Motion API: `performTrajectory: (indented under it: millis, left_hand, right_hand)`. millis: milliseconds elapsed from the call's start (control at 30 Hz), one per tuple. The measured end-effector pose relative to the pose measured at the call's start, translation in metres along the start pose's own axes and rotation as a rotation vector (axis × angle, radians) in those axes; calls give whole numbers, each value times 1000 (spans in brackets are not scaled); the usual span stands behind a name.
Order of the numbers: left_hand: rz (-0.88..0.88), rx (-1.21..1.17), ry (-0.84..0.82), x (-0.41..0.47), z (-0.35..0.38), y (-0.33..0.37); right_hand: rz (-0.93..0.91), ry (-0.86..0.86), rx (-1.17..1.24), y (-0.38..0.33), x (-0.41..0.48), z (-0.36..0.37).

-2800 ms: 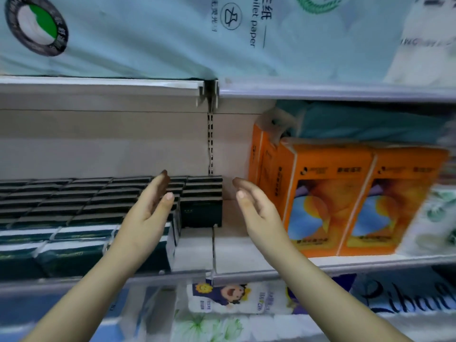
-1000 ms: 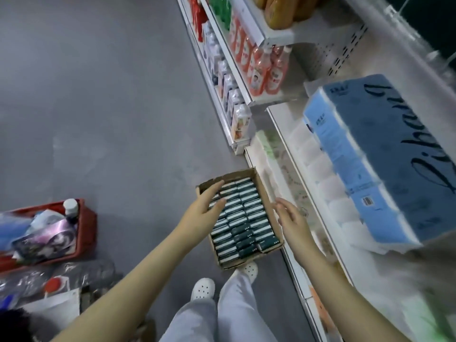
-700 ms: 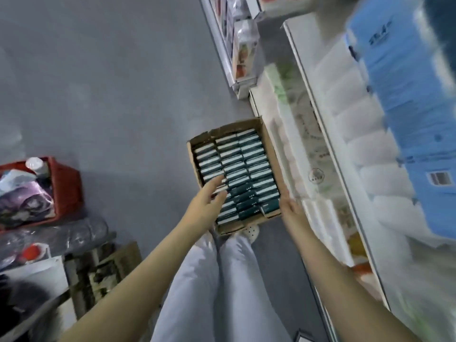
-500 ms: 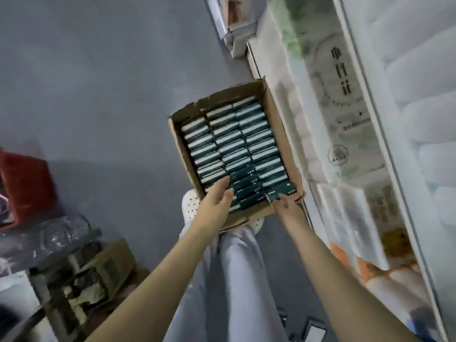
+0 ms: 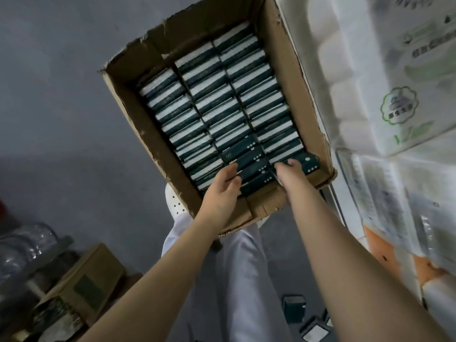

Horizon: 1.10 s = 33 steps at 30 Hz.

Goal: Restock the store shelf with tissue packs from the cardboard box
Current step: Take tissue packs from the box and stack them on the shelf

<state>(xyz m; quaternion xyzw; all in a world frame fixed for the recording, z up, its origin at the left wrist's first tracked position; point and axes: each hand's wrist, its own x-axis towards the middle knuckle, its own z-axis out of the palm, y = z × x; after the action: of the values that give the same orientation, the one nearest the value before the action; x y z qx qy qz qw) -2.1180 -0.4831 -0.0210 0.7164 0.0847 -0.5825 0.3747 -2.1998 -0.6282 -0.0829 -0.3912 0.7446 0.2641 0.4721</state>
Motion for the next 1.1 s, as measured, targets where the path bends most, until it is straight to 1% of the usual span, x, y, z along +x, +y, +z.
performTrajectory:
  millis: [100,167,233,300,333,400,433,567,667,733,800,833,900,933,1000,1100]
  left_hand:
    - [2,17,-5,6,-4,-1]
    - [-6,33,-6,8,-8,0]
    - [-24,40,-1,9,-12,1]
    - [-49,23,9,9,-16,4]
    - [-69,4,12,10,-18,6]
    - [-114,-46,20,10,-20,13]
    - [-134,-81,27,12,-21,15]
    - [-155,-200,12,20,-20,19]
    - [-172,-207,3,28,-21,17]
    - [-184,-241,11,32,-20,14]
    - [-178,-273,18,34,-20,14]
    - [-169,-287,23,36,-19,14]
    - [-167,-332,45,39,-20,14]
    - [-173,-357,61,40,-20,14]
    - [-180,-392,77,44,-20,12]
    - [-176,-398,63,50,-19,7]
  right_hand:
    - [38,-73,66,-4,6,2]
    - [7,-70,54,1,8,3]
    - [-95,34,18,9,1,4]
    - [-263,150,-14,17,-11,4]
    - [-353,162,-16,21,-18,2]
    - [-488,82,46,25,-33,0]
    - [-505,13,99,27,-40,-1]
    - [-397,-246,239,29,-58,-3]
    - [-391,-318,238,29,-54,-4]
    - [-369,-372,295,26,-49,-5]
    - [-331,-349,387,23,-40,-4]
    - [-305,-290,402,21,-33,-4]
    - [-224,-132,353,16,-16,-5]
    - [-175,-81,328,15,-7,-7]
    - [-83,-49,318,15,12,-10]
    - [6,-55,337,18,38,-7]
